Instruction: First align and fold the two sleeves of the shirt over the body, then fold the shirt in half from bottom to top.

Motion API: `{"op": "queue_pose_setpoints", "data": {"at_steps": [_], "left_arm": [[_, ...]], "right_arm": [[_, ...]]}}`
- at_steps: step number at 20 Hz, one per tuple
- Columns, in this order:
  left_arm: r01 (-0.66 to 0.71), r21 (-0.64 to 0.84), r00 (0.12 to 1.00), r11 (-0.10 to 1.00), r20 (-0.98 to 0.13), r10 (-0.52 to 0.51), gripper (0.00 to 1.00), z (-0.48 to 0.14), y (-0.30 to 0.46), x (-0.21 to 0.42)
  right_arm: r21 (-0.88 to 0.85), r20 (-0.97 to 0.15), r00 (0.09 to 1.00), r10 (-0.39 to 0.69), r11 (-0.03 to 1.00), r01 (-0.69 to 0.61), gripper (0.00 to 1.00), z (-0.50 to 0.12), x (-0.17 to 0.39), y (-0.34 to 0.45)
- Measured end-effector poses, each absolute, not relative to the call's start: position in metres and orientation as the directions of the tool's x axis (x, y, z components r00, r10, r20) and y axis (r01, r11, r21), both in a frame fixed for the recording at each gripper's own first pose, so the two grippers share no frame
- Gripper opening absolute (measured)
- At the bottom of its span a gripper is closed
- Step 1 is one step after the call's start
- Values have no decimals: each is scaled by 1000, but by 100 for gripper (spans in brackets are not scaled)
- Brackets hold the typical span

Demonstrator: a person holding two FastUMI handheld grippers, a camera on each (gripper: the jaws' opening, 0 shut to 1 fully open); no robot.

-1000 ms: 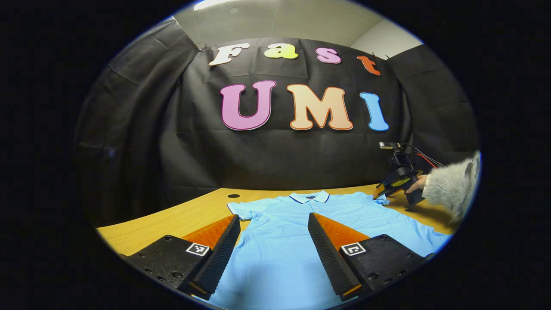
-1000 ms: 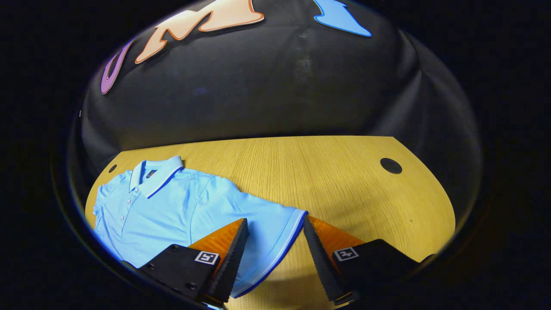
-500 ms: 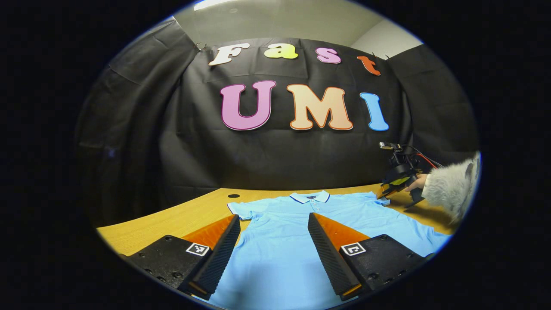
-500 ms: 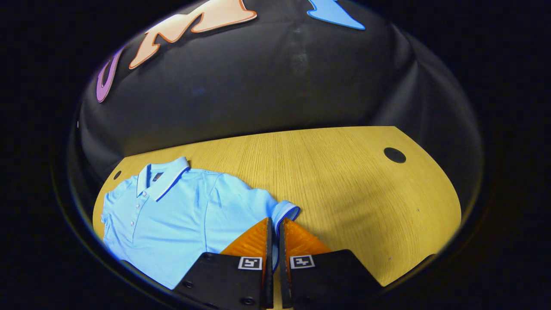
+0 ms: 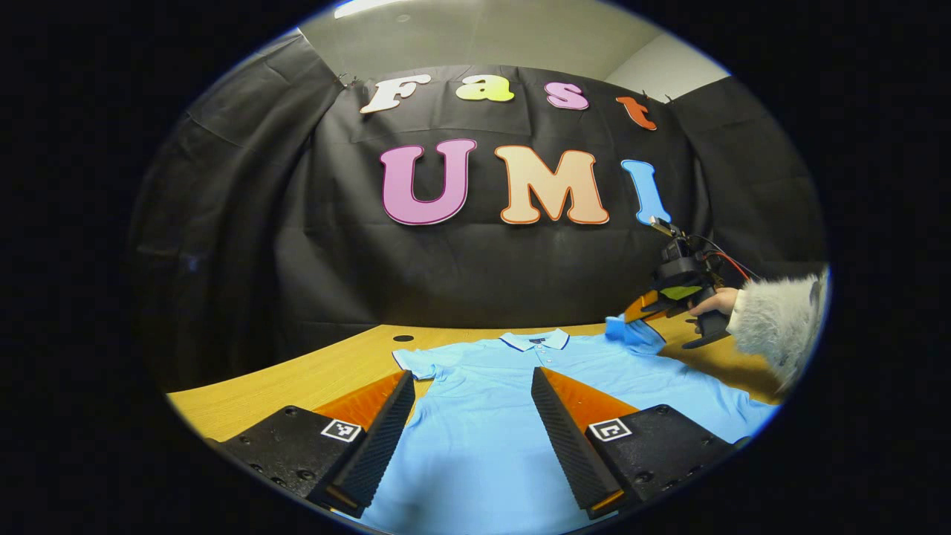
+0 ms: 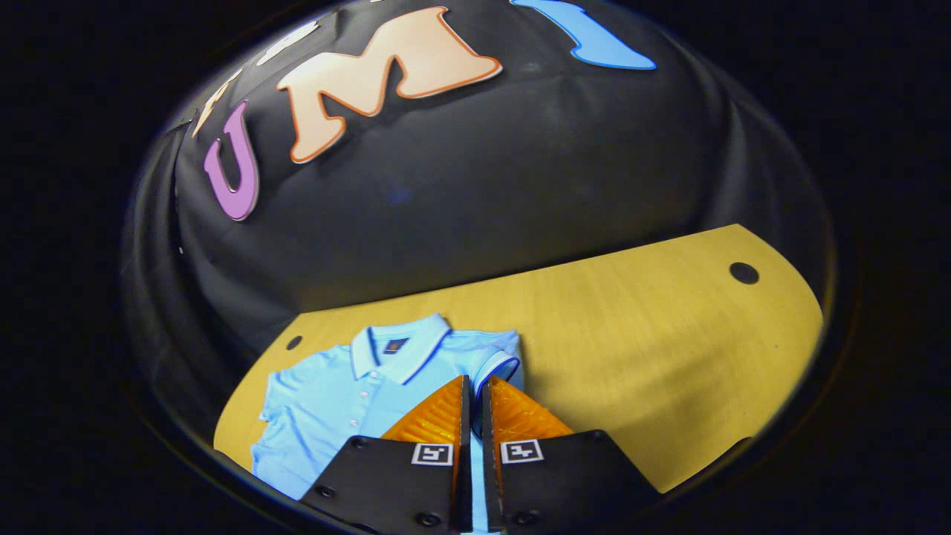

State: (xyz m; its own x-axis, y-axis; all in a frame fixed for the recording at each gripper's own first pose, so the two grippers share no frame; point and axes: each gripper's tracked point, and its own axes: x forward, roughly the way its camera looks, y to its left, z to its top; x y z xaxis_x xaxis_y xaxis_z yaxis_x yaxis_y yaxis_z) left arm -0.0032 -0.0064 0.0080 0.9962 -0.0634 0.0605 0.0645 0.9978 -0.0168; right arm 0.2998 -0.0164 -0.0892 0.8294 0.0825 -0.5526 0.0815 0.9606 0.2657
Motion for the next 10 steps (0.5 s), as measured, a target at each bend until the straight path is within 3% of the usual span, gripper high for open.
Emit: {"op": "queue_pose_setpoints", "data": {"at_steps": [8,10], "left_arm": [[65,-17,996,998,60,-64,94,8,-6,-3],[65,-17,996,998,61,-64,94,8,-6,-3]], "right_arm": [[484,-536,783,316,875,-22,7,-114,291,60],[517,-517,770,374,853,-67,53,-106,282,70]]}}
